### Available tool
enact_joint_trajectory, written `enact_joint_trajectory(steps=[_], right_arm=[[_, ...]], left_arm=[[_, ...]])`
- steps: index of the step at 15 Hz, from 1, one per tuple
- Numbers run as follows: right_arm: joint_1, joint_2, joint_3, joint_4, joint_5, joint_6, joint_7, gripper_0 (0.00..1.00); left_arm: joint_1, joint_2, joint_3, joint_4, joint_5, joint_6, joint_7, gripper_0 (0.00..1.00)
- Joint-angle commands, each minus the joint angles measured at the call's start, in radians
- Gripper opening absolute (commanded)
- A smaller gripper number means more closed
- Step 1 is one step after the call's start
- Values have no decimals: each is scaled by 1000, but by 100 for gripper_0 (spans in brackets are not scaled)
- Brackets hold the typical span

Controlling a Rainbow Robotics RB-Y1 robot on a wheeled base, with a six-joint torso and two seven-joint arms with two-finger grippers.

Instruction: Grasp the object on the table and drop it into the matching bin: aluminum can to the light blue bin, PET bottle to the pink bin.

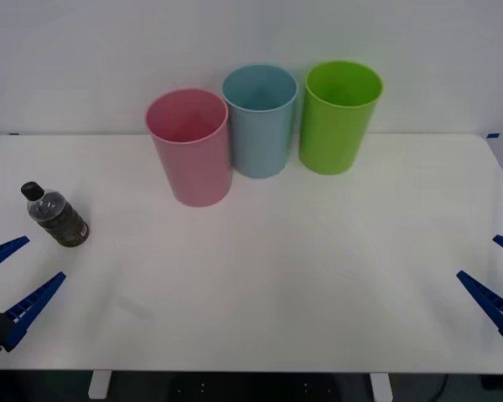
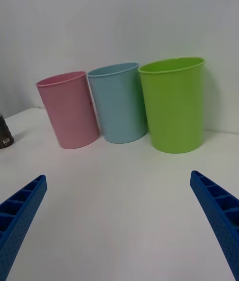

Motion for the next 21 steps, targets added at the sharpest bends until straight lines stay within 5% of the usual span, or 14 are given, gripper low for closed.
enact_joint_trajectory(steps=[1,9,21], right_arm=[[0,0,0,0,0,0,0,100],[0,0,0,0,0,0,0,100],[0,0,0,0,0,0,0,100]], left_arm=[[0,0,0,0,0,0,0,100],[24,-32,-17,27,29,51,-18,100],[48,-32,-125,27,26,442,-46,100]])
